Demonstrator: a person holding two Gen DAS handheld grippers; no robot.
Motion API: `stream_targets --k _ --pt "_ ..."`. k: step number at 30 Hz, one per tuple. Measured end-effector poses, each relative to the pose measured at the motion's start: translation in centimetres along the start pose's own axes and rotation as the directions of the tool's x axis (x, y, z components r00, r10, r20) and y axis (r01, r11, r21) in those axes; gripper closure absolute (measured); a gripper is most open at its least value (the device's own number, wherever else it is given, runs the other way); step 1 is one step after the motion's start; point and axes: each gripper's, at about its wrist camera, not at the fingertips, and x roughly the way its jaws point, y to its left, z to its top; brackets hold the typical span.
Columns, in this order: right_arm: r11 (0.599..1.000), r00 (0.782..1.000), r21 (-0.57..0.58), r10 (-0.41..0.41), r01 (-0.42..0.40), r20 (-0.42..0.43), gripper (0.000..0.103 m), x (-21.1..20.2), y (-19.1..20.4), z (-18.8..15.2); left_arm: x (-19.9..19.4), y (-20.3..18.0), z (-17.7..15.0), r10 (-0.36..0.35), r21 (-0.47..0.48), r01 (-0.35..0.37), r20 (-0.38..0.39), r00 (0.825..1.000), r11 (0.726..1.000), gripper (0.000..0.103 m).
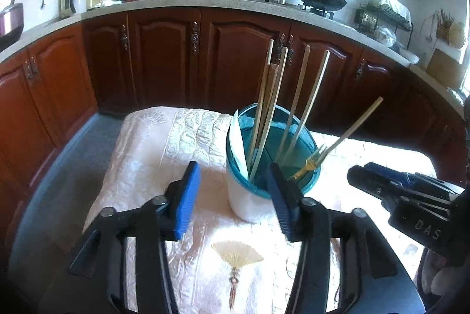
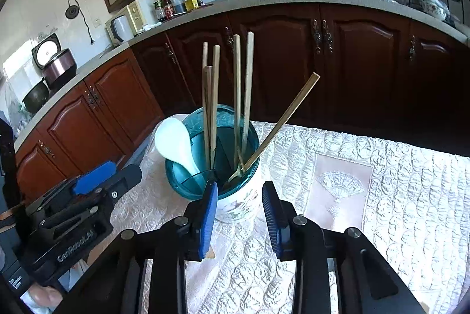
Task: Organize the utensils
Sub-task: 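Withdraw both tools from the cup toward the remaining chopstick and metal spoon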
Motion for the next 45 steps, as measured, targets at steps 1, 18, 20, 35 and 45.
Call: stream_targets --k 1,18,20,35,45 --pt "1.000 1.000 -0.001 0.001 -0.001 -0.001 0.073 -0.1 0.1 -0.1 -0.3 0.0 -0.2 0.000 0.000 0.000 0.001 1.000 1.000 0.049" --pt "1.000 0.999 0.010 -0.023 0.023 0.024 0.066 -3.1 0.6 -1.7 -3.1 -1.0 -2.5 0.031 0.026 -0.030 -0.037 0.999 0.999 0.046" --pt "1.000 0.999 0.010 -0.024 0.024 0.025 0.065 -3.3 0.7 -1.9 -3.3 -1.2 -2.7 0.035 0.035 -0.034 -0.037 0.999 0.999 0.046" --pt "0.999 0.999 0.004 -0.040 0.040 0.017 0.064 -4.8 0.6 -3.5 -4.4 -2.2 -4.7 0.041 0.065 -0.037 -0.061 0.997 0.997 0.046" --pt "0.998 0.998 0.009 -0.060 0.060 -0.002 0.064 -5.7 -0.4 -5.1 -4.9 -3.5 -5.8 0.033 0.105 -0.026 -0.066 0.997 0.994 0.046"
